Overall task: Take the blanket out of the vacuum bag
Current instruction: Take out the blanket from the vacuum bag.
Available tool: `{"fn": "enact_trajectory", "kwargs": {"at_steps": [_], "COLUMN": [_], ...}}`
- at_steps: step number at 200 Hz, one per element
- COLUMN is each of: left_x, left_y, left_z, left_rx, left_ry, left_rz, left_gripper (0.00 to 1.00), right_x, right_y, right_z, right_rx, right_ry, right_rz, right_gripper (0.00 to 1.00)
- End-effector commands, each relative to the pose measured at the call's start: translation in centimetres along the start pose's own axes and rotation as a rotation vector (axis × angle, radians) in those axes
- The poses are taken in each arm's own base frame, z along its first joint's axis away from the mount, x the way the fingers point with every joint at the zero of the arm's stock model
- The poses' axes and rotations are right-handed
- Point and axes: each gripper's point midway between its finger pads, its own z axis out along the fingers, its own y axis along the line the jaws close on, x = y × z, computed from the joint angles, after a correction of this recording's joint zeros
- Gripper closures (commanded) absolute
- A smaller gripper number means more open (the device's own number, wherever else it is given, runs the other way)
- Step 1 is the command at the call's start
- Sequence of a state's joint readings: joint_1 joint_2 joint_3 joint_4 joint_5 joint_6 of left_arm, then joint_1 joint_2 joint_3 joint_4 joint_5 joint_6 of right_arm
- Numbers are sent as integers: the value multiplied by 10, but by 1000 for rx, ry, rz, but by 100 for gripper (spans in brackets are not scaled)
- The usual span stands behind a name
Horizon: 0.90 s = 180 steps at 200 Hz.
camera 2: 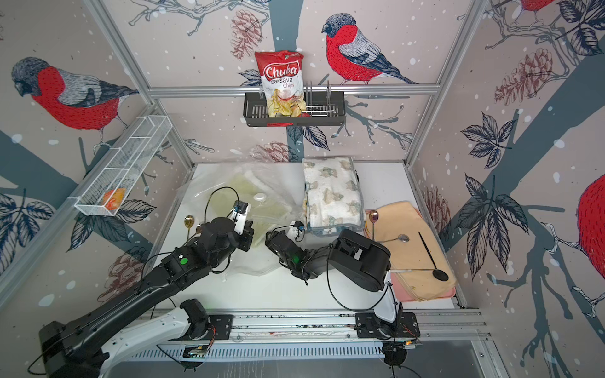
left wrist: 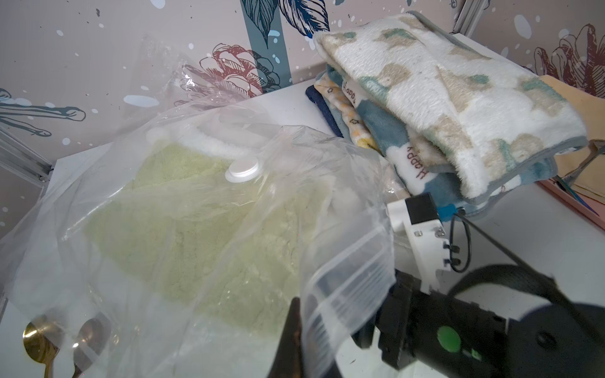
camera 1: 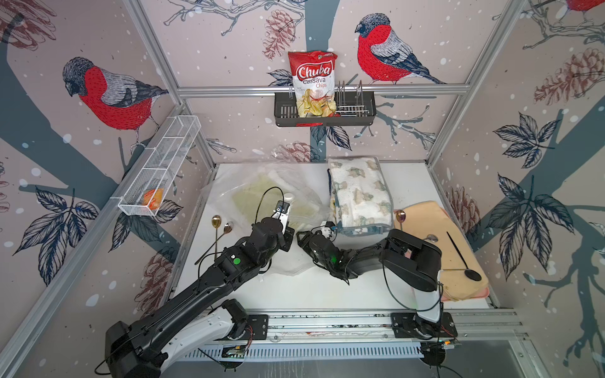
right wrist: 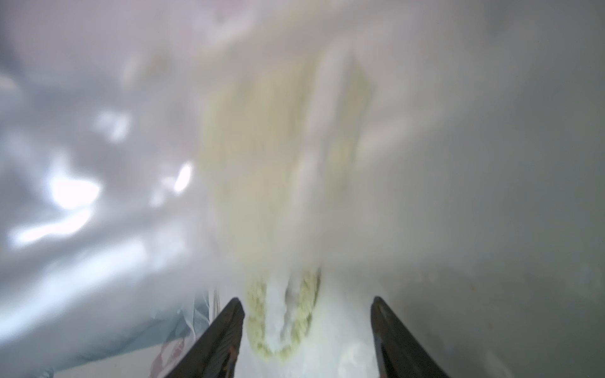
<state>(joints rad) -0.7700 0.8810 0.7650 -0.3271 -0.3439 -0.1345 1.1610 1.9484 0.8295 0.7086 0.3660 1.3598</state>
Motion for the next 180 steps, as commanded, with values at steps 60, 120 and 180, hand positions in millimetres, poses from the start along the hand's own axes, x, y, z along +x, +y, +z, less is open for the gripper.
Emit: {"fn": "enact_trajectory", "kwargs": {"at_steps": [60, 120, 180], "left_x": [-12, -11, -11], "left_y": [1, 3, 4], "left_z": [-2, -4, -4], "left_rx": [-5, -8, -16], "left_ry": [-44, -51, -48], "left_rz": [-24, -26, -25], "left_gripper": [91, 91, 91], "right_x": [43, -2, -49], "right_y": [12, 20, 32], "right_z": [-18, 13, 0], "right_rx": [-32, -45, 4], "right_ry": [94, 110, -118], "right_rz": [-311, -218, -147], "right_gripper": [42, 47, 35]}}
